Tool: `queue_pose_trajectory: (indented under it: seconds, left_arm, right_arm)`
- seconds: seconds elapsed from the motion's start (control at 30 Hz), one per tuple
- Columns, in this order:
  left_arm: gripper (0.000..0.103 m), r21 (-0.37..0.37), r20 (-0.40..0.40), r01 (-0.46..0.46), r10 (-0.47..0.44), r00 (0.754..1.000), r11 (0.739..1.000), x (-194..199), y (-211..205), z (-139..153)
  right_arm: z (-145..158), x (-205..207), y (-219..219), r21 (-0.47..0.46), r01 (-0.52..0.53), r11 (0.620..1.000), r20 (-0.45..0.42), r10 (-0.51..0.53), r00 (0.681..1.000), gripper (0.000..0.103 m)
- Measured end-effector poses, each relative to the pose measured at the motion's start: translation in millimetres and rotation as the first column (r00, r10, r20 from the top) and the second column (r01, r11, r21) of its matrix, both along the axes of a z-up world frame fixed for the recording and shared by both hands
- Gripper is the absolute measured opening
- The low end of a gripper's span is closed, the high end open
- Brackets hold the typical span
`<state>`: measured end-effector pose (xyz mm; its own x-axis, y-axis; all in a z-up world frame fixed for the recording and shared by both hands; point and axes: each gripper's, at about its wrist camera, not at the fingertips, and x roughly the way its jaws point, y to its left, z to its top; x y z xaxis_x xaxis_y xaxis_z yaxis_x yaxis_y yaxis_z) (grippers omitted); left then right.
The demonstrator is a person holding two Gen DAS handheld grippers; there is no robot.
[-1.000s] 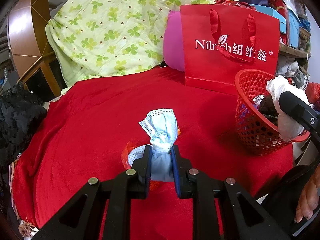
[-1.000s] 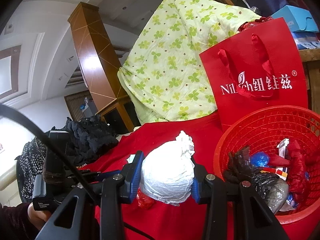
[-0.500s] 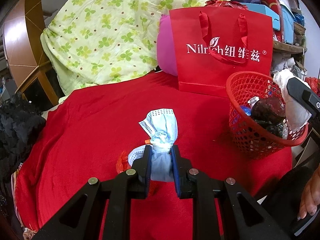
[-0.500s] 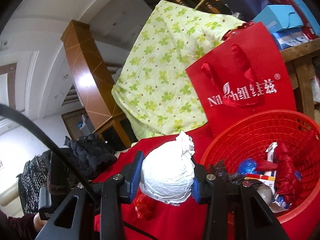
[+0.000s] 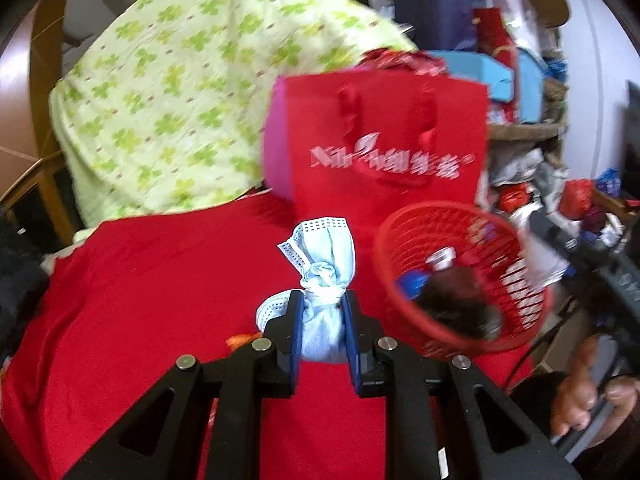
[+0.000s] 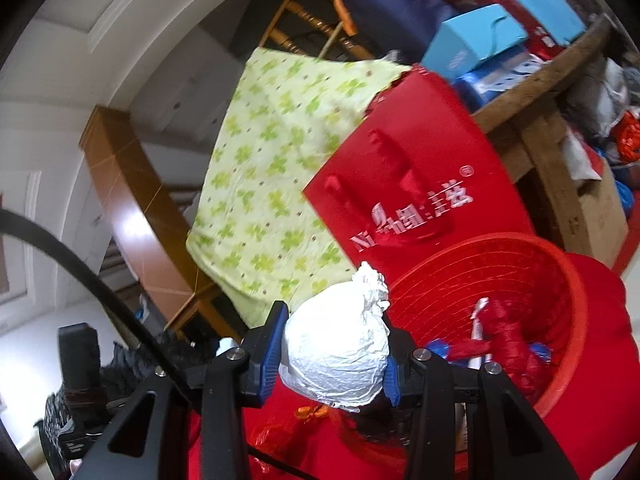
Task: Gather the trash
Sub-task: 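Open both grippers to drop the mask and tissue into the basket, then move both grippers back to the red plastic bag and orange wrapper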
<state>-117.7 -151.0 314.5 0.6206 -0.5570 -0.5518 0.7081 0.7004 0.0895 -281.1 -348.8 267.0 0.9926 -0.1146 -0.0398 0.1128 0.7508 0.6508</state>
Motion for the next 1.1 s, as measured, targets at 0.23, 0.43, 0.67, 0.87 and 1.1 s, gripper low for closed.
queue_pose_trajectory:
  seconds: [0.23,0.43,0.67,0.87,1.1]
  left_arm:
    - [0.022,-0.043,0.012,0.134,-0.134,0.991,0.990,-15,-43,8]
    - [0.046,-0.057,-0.037,0.201,-0.203,0.978,0.978,-11,-85,1]
    - [0.059,-0.050,-0.037,0.174,-0.176,0.984,0.983,-9,-81,-13]
    - [0.065,-0.064,-0.065,0.078,-0.082,0.994,0.995,8,-31,-23]
    - [0.065,-0.052,-0.084,-0.138,0.134,0.987,0.989,42,68,-37]
  right_arm:
    - [-11,-15,-25,0.110,0.062,0.992,0.002,-0.063,0.998,0.049]
    - [-25,-21,-43,0.214,0.089,0.973,-0.018,-0.088,0.996,0.075]
    - [-25,-22,-45,0.203,0.084,0.975,-0.024,-0.081,0.996,0.075]
    - [-12,-9,-21,0.084,0.054,0.995,-0.040,-0.051,0.998,0.075]
    - [7,13,33,-0.136,-0.046,0.990,-0.037,0.042,0.998,0.075]
